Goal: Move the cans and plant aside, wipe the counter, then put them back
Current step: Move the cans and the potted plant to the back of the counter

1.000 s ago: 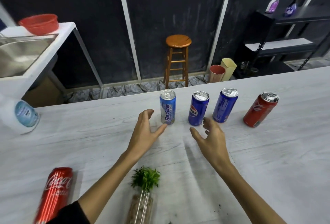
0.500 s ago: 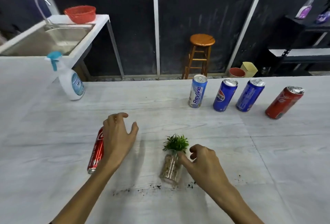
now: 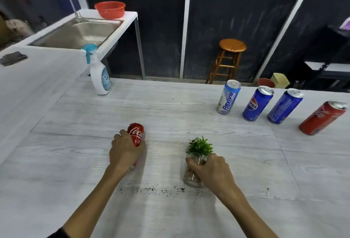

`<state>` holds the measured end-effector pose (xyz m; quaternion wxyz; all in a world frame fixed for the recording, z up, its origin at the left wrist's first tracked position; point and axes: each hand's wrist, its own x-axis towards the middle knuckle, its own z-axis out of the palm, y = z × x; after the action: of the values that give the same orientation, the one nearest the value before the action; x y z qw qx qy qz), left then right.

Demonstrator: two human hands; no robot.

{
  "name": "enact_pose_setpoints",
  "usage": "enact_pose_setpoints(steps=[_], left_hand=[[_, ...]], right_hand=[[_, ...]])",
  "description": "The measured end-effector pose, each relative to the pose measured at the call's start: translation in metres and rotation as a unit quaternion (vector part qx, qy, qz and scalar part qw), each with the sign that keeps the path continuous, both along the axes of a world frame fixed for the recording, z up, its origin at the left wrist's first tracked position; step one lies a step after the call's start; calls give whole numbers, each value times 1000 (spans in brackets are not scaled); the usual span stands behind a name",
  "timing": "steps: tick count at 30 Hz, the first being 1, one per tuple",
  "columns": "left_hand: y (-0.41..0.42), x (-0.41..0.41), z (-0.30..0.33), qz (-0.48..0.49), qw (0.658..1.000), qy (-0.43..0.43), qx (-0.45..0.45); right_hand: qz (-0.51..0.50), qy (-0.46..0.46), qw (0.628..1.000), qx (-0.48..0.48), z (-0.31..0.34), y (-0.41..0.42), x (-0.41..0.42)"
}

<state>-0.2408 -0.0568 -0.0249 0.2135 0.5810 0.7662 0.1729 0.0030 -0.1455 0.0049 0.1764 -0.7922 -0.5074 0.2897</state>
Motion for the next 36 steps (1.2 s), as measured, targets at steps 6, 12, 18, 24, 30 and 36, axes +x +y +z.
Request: enact_pose_setpoints(steps=[6,12,18,24,30,36], left_hand=[[-5,13,6,-23,999,-24,8],[-13,45,17,-88,991,-86,48],[-15,110,35,-155,973,-146,89],[-20,208,45,-215,948,-210,101],[-30,320,47,-265,927,-253,83],[-35,421,40,-309,909,-270,68]], right_hand=[[0,28,999,17,3,4,7],[-36,34,994,101,11,-2,34],[-89,43,980,171,18,-10,87],[-155,47,964,213,19,-29,165],[-215,49,944,244,14,-56,255],[-261,49,925,271,1,-79,340]])
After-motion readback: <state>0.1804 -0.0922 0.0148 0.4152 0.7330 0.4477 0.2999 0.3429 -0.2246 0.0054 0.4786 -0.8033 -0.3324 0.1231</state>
